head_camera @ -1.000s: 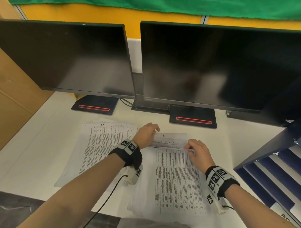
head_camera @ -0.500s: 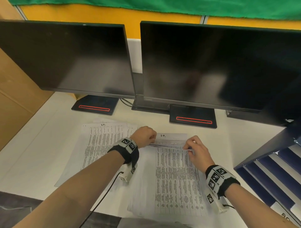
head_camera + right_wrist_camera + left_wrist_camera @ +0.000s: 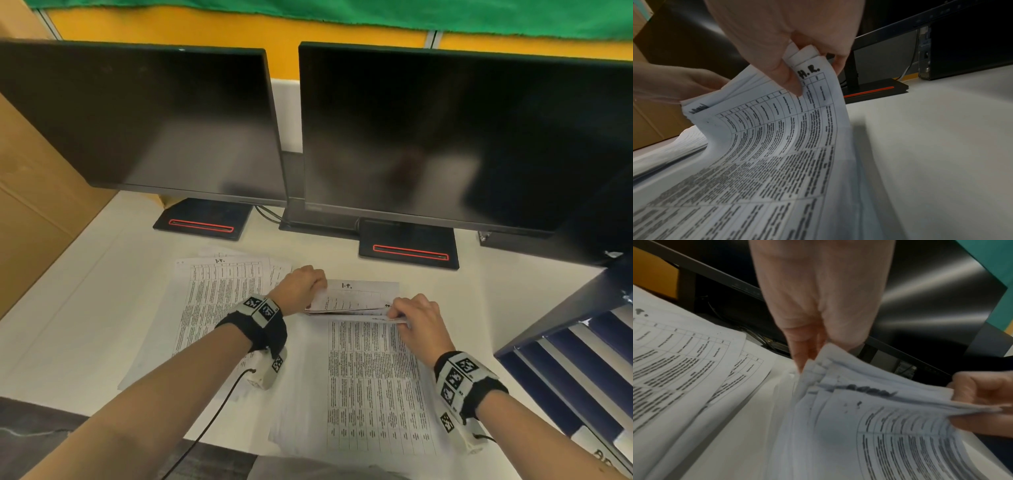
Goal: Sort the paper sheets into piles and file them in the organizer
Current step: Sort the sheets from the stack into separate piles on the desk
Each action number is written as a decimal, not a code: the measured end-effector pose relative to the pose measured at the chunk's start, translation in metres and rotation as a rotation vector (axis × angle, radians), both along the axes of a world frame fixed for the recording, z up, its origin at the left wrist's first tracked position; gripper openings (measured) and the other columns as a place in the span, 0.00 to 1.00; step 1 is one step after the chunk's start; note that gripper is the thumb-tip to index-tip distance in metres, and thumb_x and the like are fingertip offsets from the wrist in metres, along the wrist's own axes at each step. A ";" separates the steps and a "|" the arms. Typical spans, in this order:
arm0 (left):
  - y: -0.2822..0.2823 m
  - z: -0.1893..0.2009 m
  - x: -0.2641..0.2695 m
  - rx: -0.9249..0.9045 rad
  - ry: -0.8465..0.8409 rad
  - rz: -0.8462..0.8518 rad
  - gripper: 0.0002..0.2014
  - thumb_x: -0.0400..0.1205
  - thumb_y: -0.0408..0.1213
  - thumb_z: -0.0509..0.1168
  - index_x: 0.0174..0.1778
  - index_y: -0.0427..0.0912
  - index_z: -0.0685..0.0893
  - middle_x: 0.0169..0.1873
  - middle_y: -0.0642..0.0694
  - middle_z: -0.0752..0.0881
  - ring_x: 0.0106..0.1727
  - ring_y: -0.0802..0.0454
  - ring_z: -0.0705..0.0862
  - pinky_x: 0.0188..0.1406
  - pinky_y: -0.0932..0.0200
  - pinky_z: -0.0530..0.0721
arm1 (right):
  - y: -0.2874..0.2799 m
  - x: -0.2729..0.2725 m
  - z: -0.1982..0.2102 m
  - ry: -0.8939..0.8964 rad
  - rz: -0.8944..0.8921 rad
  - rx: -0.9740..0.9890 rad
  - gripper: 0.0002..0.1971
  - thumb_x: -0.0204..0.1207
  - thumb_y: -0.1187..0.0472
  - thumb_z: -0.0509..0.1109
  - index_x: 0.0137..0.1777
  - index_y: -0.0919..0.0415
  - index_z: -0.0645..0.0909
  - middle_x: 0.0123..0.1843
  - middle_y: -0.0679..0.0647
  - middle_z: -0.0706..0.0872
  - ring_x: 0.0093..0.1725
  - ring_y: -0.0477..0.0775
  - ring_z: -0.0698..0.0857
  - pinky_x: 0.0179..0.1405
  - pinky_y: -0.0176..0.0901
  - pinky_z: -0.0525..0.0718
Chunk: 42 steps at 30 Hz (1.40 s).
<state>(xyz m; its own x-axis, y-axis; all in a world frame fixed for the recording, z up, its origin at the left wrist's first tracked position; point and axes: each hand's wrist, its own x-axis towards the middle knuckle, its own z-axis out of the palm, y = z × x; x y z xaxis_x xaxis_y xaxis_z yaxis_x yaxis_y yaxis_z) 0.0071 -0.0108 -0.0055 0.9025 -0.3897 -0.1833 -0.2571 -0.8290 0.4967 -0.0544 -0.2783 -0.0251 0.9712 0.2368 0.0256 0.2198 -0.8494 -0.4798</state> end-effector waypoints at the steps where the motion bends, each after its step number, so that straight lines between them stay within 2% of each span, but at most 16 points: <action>1: 0.001 -0.002 0.004 0.035 0.027 0.012 0.11 0.85 0.30 0.55 0.58 0.38 0.80 0.54 0.40 0.78 0.53 0.43 0.80 0.52 0.56 0.80 | -0.001 -0.001 -0.001 -0.015 -0.012 -0.032 0.17 0.67 0.73 0.67 0.40 0.46 0.78 0.43 0.40 0.82 0.49 0.50 0.73 0.47 0.38 0.58; 3: 0.003 -0.003 0.010 0.119 0.089 -0.006 0.14 0.81 0.26 0.58 0.62 0.38 0.80 0.58 0.39 0.77 0.58 0.41 0.79 0.56 0.56 0.77 | -0.002 -0.002 -0.001 -0.051 -0.033 -0.058 0.18 0.64 0.73 0.68 0.40 0.45 0.79 0.43 0.40 0.83 0.52 0.50 0.72 0.49 0.38 0.54; 5: 0.003 -0.003 0.014 0.202 0.119 -0.051 0.13 0.80 0.33 0.64 0.60 0.40 0.81 0.56 0.43 0.77 0.57 0.45 0.78 0.58 0.56 0.76 | -0.001 -0.002 0.002 -0.060 -0.026 -0.045 0.18 0.63 0.75 0.68 0.39 0.48 0.79 0.42 0.40 0.84 0.53 0.50 0.74 0.54 0.39 0.54; 7: 0.002 -0.002 0.015 0.247 0.082 -0.086 0.12 0.78 0.41 0.68 0.55 0.42 0.82 0.49 0.47 0.75 0.50 0.49 0.76 0.51 0.56 0.76 | -0.001 -0.003 0.006 -0.046 0.012 0.003 0.17 0.64 0.77 0.67 0.39 0.51 0.79 0.41 0.41 0.84 0.49 0.50 0.78 0.60 0.44 0.62; 9: 0.002 -0.001 0.013 0.230 0.035 -0.106 0.08 0.78 0.43 0.67 0.44 0.42 0.81 0.44 0.48 0.75 0.45 0.49 0.75 0.43 0.57 0.73 | 0.000 -0.004 0.007 -0.026 0.045 0.080 0.16 0.65 0.78 0.66 0.40 0.55 0.79 0.42 0.44 0.82 0.45 0.50 0.81 0.59 0.50 0.75; 12: 0.004 -0.004 0.007 0.108 0.020 -0.129 0.09 0.79 0.39 0.65 0.39 0.37 0.79 0.42 0.43 0.81 0.42 0.48 0.76 0.38 0.58 0.73 | 0.001 -0.006 0.007 0.039 -0.016 0.145 0.13 0.69 0.78 0.65 0.42 0.58 0.79 0.51 0.47 0.75 0.45 0.48 0.83 0.54 0.37 0.79; 15: 0.011 -0.008 0.002 -0.087 0.049 -0.096 0.07 0.80 0.37 0.66 0.44 0.38 0.86 0.48 0.45 0.88 0.41 0.49 0.83 0.41 0.57 0.82 | 0.000 -0.003 0.005 0.050 -0.046 0.085 0.12 0.71 0.75 0.64 0.42 0.55 0.79 0.57 0.44 0.71 0.46 0.48 0.81 0.55 0.38 0.74; 17: 0.014 -0.009 0.001 -0.152 0.090 -0.088 0.06 0.80 0.38 0.67 0.45 0.40 0.88 0.52 0.46 0.88 0.43 0.50 0.86 0.44 0.59 0.85 | 0.000 0.002 0.007 0.064 -0.028 0.035 0.13 0.70 0.74 0.62 0.43 0.55 0.79 0.53 0.42 0.75 0.47 0.48 0.80 0.54 0.41 0.67; 20: 0.016 -0.009 0.004 -0.138 0.169 -0.075 0.08 0.80 0.43 0.67 0.45 0.43 0.86 0.53 0.49 0.84 0.48 0.51 0.84 0.49 0.60 0.83 | 0.003 0.007 0.011 0.080 -0.006 -0.024 0.13 0.70 0.73 0.62 0.41 0.51 0.76 0.43 0.39 0.82 0.45 0.48 0.80 0.53 0.45 0.68; 22: 0.013 -0.009 0.007 -0.141 0.138 0.010 0.08 0.82 0.46 0.63 0.48 0.46 0.82 0.52 0.48 0.79 0.49 0.53 0.80 0.51 0.58 0.80 | 0.003 0.008 0.011 0.079 -0.006 -0.015 0.13 0.71 0.73 0.62 0.40 0.51 0.76 0.42 0.39 0.82 0.45 0.47 0.79 0.51 0.44 0.66; 24: 0.008 -0.009 0.011 -0.115 0.075 0.119 0.09 0.84 0.40 0.60 0.58 0.44 0.76 0.57 0.45 0.73 0.49 0.49 0.80 0.52 0.54 0.81 | 0.003 0.006 0.010 0.072 0.001 0.007 0.13 0.71 0.73 0.63 0.41 0.52 0.76 0.42 0.39 0.82 0.45 0.48 0.77 0.48 0.42 0.64; 27: 0.003 -0.008 0.016 0.029 0.076 0.122 0.19 0.81 0.31 0.62 0.69 0.44 0.71 0.61 0.45 0.67 0.47 0.45 0.81 0.49 0.58 0.81 | 0.003 0.001 0.010 0.059 0.011 0.011 0.13 0.71 0.74 0.63 0.42 0.52 0.77 0.42 0.40 0.82 0.46 0.48 0.75 0.48 0.42 0.63; 30: -0.003 -0.005 0.015 0.194 -0.058 0.065 0.10 0.79 0.39 0.66 0.55 0.45 0.82 0.55 0.46 0.79 0.50 0.47 0.81 0.49 0.57 0.79 | 0.001 -0.001 0.010 0.040 -0.006 0.014 0.13 0.70 0.74 0.63 0.42 0.53 0.78 0.42 0.39 0.82 0.47 0.48 0.73 0.47 0.42 0.63; 33: -0.007 -0.003 0.012 0.257 -0.207 -0.004 0.06 0.80 0.42 0.65 0.44 0.44 0.82 0.47 0.47 0.84 0.49 0.49 0.79 0.44 0.58 0.76 | -0.001 -0.002 0.011 0.038 -0.026 0.011 0.13 0.70 0.74 0.63 0.42 0.54 0.80 0.43 0.38 0.81 0.49 0.48 0.71 0.46 0.42 0.61; 38: -0.003 -0.007 0.006 0.255 -0.339 -0.205 0.10 0.87 0.41 0.54 0.52 0.40 0.77 0.46 0.43 0.83 0.46 0.47 0.77 0.40 0.57 0.69 | -0.001 -0.001 0.010 0.050 -0.011 0.044 0.14 0.69 0.76 0.63 0.41 0.53 0.78 0.44 0.42 0.84 0.48 0.50 0.77 0.52 0.42 0.64; 42: -0.003 -0.006 -0.003 0.159 -0.228 -0.070 0.12 0.87 0.45 0.53 0.51 0.39 0.70 0.36 0.42 0.82 0.32 0.45 0.79 0.30 0.54 0.71 | -0.001 -0.001 0.013 0.045 -0.009 0.104 0.14 0.68 0.77 0.63 0.40 0.56 0.78 0.44 0.45 0.82 0.45 0.50 0.82 0.53 0.44 0.73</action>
<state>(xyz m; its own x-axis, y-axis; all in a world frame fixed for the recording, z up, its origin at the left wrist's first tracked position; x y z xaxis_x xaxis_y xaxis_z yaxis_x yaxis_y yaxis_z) 0.0037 -0.0139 -0.0112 0.8993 -0.4352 -0.0429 -0.4066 -0.8682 0.2845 -0.0553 -0.2795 -0.0126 0.9739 0.2269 0.0054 0.1887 -0.7965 -0.5744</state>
